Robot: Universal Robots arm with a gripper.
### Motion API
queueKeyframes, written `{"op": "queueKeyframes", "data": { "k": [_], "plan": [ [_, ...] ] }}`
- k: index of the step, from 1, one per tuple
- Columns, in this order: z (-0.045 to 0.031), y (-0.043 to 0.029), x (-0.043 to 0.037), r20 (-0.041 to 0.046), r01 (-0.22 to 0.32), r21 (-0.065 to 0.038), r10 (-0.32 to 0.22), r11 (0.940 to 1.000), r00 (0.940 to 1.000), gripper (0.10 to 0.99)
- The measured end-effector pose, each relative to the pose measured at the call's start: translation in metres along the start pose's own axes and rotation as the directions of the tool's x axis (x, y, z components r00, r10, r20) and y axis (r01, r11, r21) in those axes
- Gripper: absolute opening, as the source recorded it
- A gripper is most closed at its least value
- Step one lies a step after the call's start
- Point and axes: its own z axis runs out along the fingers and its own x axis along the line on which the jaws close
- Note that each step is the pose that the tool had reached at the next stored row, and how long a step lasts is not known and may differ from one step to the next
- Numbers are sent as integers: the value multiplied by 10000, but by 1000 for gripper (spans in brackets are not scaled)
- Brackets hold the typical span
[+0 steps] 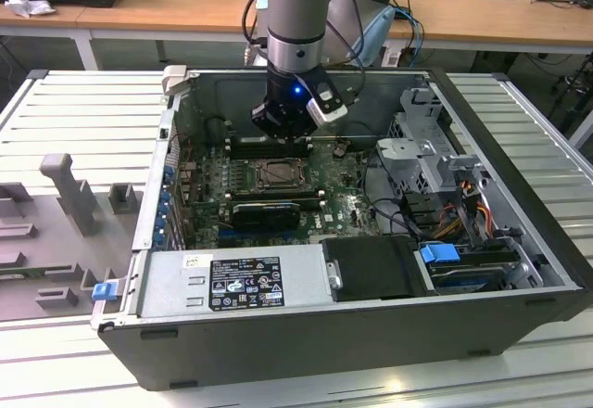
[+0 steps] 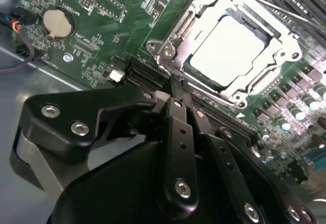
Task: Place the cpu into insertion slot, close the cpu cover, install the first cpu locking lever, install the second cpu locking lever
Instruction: 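Install the first cpu locking lever, then install the second cpu locking lever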
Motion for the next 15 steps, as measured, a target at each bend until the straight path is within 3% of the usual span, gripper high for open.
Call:
{"op": "queueKeyframes", "data": {
  "k": [15],
  "plan": [
    [-13, -57, 4, -3, -3, 6, 3, 10000, 10000, 106]
  ]
}}
